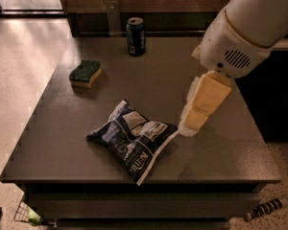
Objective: Move blue chip bag near pepsi can
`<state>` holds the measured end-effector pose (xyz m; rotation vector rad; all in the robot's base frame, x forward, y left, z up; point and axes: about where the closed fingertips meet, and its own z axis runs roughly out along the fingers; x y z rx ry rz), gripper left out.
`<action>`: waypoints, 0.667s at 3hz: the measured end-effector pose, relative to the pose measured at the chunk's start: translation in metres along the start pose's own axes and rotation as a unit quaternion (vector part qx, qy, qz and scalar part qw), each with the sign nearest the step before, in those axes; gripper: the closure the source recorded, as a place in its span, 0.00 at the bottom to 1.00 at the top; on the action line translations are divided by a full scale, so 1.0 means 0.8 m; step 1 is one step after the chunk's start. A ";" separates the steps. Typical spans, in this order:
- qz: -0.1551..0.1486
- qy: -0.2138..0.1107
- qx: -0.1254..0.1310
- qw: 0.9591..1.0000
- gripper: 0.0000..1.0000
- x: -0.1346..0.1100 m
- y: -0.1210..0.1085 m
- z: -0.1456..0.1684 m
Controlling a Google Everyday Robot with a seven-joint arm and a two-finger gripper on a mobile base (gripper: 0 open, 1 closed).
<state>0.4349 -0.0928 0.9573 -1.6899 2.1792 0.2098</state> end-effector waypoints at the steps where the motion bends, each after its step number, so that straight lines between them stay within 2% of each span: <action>1: 0.011 0.000 0.000 1.000 0.00 -0.054 0.031 0.044; 2: 0.015 0.056 0.036 0.998 0.00 -0.100 0.043 0.107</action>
Offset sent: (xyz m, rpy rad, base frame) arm 0.0178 0.1432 -0.0819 -0.2172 -0.0302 -0.2212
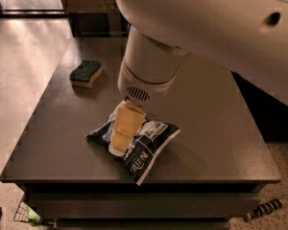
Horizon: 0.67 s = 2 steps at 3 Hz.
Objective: Move blue chip bag near pepsi can
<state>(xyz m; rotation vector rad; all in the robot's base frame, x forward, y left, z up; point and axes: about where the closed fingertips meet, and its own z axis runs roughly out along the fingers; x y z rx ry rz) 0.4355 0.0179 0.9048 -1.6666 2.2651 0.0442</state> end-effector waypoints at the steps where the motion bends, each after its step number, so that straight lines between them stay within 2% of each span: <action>1: 0.024 0.051 0.017 0.998 0.00 -0.008 0.003 0.041; 2: 0.080 0.082 0.022 0.993 0.01 0.017 -0.025 0.083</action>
Offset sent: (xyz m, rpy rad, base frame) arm 0.0541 -0.0252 -0.0958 -0.1620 0.0856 -0.2983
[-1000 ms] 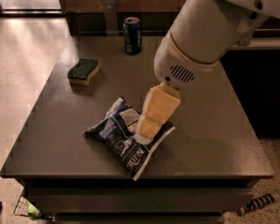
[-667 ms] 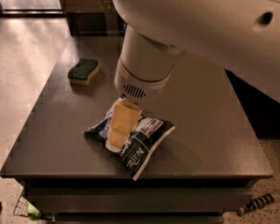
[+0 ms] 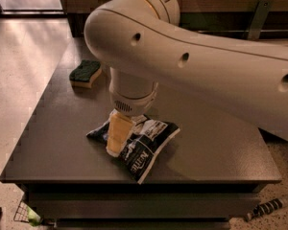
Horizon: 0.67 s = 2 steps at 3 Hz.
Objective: Move blue chip bag near pepsi can
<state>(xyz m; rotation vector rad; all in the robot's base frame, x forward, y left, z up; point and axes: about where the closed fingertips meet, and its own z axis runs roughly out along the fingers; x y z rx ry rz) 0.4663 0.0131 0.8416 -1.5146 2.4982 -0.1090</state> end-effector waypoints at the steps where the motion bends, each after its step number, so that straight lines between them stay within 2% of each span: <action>1: 0.023 -0.001 -0.019 1.000 0.31 0.016 -0.010 0.017; 2: 0.021 -0.002 -0.015 1.000 0.54 0.015 -0.009 0.014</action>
Offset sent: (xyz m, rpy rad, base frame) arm 0.0037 -0.0118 -0.0115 0.0229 0.0277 -0.0326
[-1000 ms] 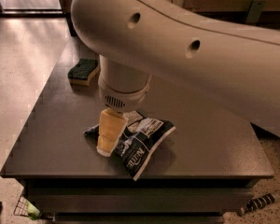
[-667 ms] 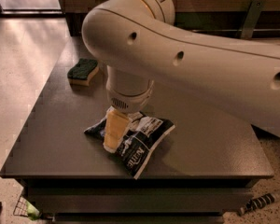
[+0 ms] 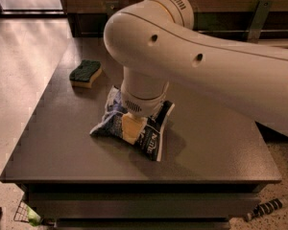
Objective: Move blue chip bag near pepsi can
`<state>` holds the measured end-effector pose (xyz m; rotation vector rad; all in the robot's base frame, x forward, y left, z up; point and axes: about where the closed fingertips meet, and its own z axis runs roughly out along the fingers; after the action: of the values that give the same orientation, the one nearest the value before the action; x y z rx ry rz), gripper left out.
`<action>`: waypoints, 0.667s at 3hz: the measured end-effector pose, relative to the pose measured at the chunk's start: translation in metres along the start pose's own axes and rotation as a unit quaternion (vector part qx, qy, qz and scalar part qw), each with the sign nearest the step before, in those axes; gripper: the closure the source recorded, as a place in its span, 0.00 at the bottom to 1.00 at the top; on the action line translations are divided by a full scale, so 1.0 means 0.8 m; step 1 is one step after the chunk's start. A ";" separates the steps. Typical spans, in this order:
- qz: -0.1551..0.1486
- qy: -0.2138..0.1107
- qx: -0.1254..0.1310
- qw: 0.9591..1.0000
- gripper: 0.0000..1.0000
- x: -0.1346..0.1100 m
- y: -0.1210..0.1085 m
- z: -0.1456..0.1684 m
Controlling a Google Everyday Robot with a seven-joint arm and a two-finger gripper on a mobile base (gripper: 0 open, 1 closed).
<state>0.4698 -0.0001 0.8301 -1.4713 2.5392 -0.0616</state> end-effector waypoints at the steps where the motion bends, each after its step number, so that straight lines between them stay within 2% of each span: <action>1: 0.000 -0.001 0.002 1.000 0.77 0.000 0.000 -0.002; 2: -0.001 -0.001 0.003 1.000 0.98 0.000 0.001 -0.003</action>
Offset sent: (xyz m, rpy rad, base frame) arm -0.0005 0.0001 0.0012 -0.0003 -0.0031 0.0004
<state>0.4687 0.0000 0.8327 -1.4699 2.5336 -0.0670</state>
